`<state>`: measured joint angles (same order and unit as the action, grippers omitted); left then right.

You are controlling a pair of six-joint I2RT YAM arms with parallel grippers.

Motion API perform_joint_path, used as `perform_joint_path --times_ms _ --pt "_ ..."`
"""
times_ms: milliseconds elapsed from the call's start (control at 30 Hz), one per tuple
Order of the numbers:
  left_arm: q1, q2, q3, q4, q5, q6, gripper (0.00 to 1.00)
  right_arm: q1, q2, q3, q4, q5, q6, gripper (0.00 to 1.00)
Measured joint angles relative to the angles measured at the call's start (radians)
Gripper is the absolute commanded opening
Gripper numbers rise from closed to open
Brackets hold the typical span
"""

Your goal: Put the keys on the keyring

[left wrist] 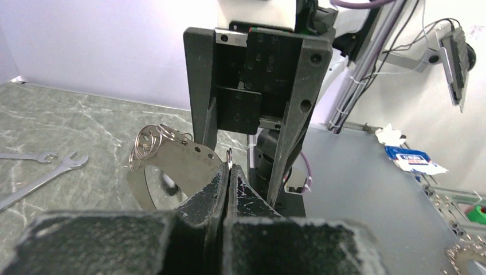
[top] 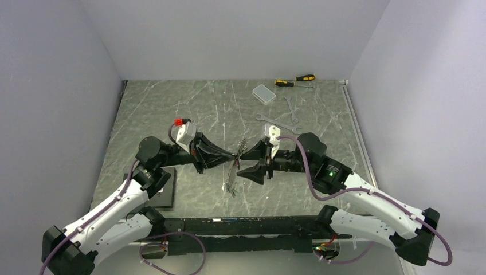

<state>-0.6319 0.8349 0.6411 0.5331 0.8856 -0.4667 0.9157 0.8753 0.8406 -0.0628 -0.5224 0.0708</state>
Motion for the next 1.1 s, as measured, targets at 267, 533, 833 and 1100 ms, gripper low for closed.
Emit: perform_joint_path --times_ms 267,533,833,1100 --pt "-0.004 0.000 -0.012 0.007 -0.097 -0.010 0.00 0.008 0.009 -0.023 0.047 0.066 -0.008 0.51" --pt "-0.008 0.002 -0.032 0.009 -0.152 -0.010 0.00 0.023 0.018 -0.043 0.119 0.114 -0.003 0.43" --pt "-0.010 0.014 -0.035 0.029 -0.188 -0.021 0.00 0.039 0.047 -0.043 0.138 0.188 -0.003 0.27" --pt "-0.011 0.014 -0.035 0.031 -0.202 -0.021 0.00 0.044 0.044 -0.045 0.139 0.238 -0.013 0.06"
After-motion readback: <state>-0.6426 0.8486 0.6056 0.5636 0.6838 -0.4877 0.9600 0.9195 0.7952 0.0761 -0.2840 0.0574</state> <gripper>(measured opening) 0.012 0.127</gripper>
